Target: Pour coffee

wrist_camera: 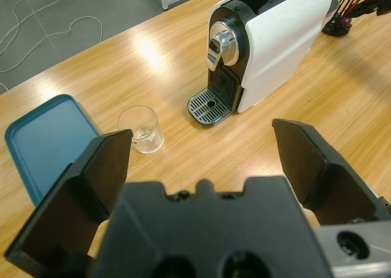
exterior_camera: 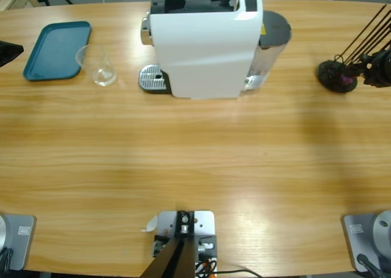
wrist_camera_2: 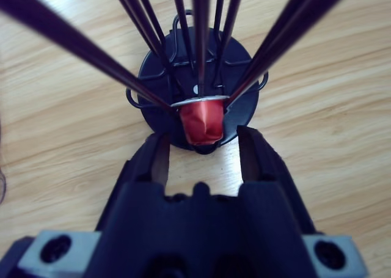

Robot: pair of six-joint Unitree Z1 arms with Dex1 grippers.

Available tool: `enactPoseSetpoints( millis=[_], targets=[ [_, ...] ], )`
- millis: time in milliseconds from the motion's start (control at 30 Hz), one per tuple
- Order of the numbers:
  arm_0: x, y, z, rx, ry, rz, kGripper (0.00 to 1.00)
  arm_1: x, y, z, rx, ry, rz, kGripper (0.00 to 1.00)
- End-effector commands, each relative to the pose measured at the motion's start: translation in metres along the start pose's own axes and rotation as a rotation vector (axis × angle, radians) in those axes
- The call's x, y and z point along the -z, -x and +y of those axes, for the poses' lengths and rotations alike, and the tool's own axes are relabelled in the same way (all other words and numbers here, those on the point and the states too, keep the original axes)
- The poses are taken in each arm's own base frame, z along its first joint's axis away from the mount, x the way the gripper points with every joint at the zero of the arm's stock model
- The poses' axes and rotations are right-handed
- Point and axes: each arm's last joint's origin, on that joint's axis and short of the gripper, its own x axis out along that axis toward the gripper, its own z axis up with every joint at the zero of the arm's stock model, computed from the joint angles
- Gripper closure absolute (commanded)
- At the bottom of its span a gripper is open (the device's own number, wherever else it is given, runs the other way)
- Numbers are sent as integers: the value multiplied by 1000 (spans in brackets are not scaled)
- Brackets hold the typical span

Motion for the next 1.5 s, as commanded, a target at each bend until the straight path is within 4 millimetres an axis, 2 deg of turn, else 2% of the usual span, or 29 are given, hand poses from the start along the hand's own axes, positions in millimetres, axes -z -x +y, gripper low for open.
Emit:
enactPoseSetpoints(
  millis=[33,100,167,533,833,1100,1200,1233,1267,1300,1333,1367,1500],
  targets=[
    [12,-11,-2,9,5,65,18,9,2,-7,46,16,-5,886],
    [12,-11,-2,9,4,63,18,9,1,-7,46,19,-2,913],
    [12,-10,-2,9,4,64,18,9,1,-7,46,23,-3,1000],
    [15,-10,-2,9,5,69,18,10,9,-4,38,40,-27,1000],
    [9,-9,-2,11,7,43,18,6,47,-2,9,65,-54,1000],
    [8,-8,-2,11,7,36,18,-20,95,0,-3,74,-96,1000],
    [5,-6,-2,10,7,25,18,-22,98,0,-6,76,-92,1000],
    [4,-6,-2,11,7,24,18,-23,96,1,-14,73,-87,854],
    [4,-7,-2,11,7,25,18,-23,93,2,-17,68,-76,552],
    [4,-7,-2,12,7,25,18,-23,89,4,-29,66,-65,370],
    [5,-7,-2,12,7,28,18,-20,83,5,-38,65,-54,274],
    [6,-7,-2,11,7,29,18,-15,77,4,-41,58,-46,219],
    [8,-7,-2,11,7,34,18,5,58,0,-35,1,-52,211]
  ],
)
